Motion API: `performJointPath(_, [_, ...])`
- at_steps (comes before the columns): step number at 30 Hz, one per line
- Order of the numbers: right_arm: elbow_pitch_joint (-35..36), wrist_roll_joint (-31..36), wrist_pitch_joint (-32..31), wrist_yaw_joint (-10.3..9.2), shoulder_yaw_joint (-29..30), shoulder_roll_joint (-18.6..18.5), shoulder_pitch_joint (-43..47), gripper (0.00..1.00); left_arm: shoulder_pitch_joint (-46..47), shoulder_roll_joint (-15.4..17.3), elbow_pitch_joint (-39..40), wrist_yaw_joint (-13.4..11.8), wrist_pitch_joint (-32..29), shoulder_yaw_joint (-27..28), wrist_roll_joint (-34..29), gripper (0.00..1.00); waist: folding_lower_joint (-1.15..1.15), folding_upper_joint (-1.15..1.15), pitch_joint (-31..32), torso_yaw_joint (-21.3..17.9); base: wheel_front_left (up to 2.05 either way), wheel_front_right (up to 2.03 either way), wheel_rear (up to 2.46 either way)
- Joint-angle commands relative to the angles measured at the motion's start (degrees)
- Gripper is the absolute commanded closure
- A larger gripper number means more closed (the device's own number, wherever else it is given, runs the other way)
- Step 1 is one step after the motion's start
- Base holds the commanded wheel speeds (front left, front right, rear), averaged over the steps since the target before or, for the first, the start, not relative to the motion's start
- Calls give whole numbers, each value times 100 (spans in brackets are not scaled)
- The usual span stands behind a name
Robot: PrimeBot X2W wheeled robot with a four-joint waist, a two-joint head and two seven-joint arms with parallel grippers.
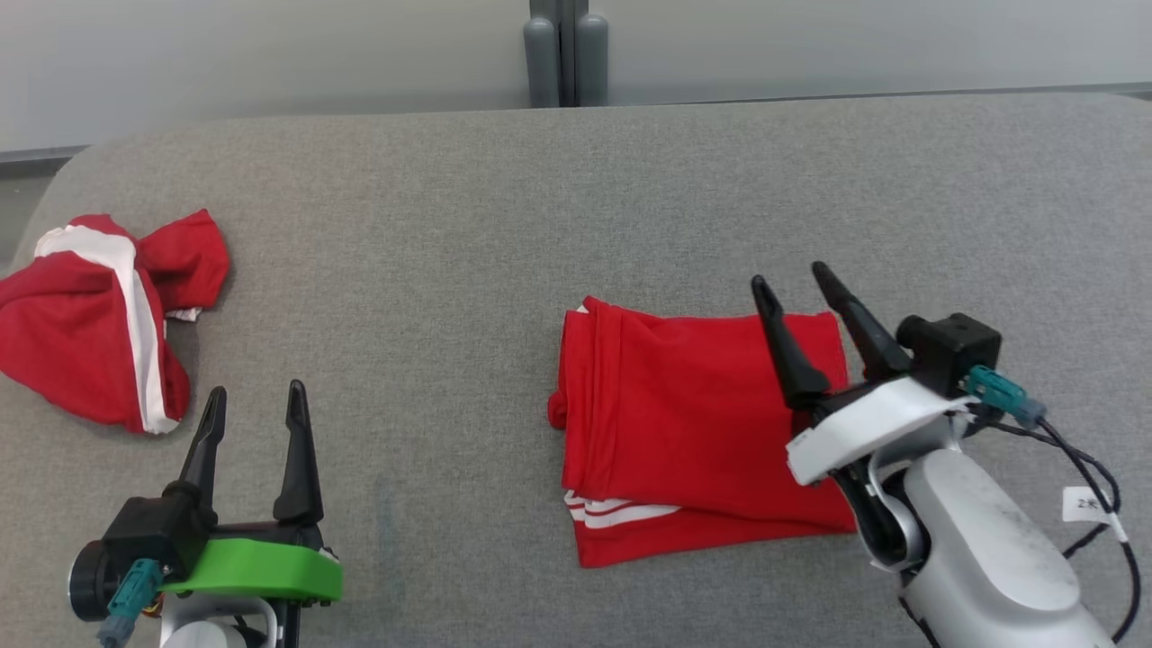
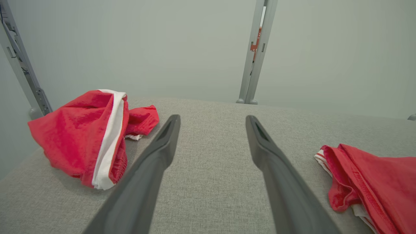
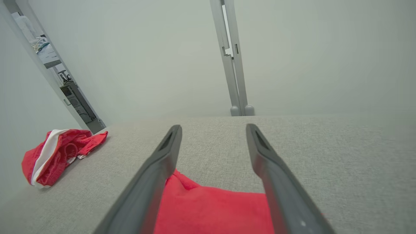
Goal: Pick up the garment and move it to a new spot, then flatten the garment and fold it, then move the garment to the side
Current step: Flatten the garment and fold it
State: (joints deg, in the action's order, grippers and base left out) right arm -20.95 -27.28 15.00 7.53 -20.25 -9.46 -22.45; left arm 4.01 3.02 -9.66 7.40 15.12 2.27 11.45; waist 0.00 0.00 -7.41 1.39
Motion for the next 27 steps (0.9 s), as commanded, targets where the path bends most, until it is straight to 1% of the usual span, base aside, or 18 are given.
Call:
performJointPath(1, [161, 137, 20, -9, 171, -59, 183, 0, -45, 1, -2, 17, 0, 22, -16, 0, 0, 0, 53, -46, 0, 0, 0])
performJointPath(3, [510, 329, 19, -9, 557, -110, 520, 0, -85, 0, -6, 17, 0, 49, -28, 0, 0, 0, 118, -101, 0, 0, 0])
performJointPath(5, [740, 471, 19, -9, 807, -108, 811, 0, -121, 1, -17, 17, 0, 82, -48, 0, 0, 0, 190, -151, 0, 0, 0])
performJointPath(10, [1021, 652, 19, -9, 1166, -2, 1378, 0, -226, -2, -38, 17, 0, 195, -70, 0, 0, 0, 367, -238, 0, 0, 0])
performJointPath(18, [1357, 894, 20, -9, 1436, 137, 2041, 0, -381, -6, -143, 17, 0, 213, -106, 0, 0, 0, 610, -287, 0, 0, 0])
performJointPath(27, [1653, 1153, 20, -9, 1593, 232, 2470, 0, -531, 20, -218, 17, 0, 176, -240, 0, 0, 0, 759, -233, 0, 0, 0])
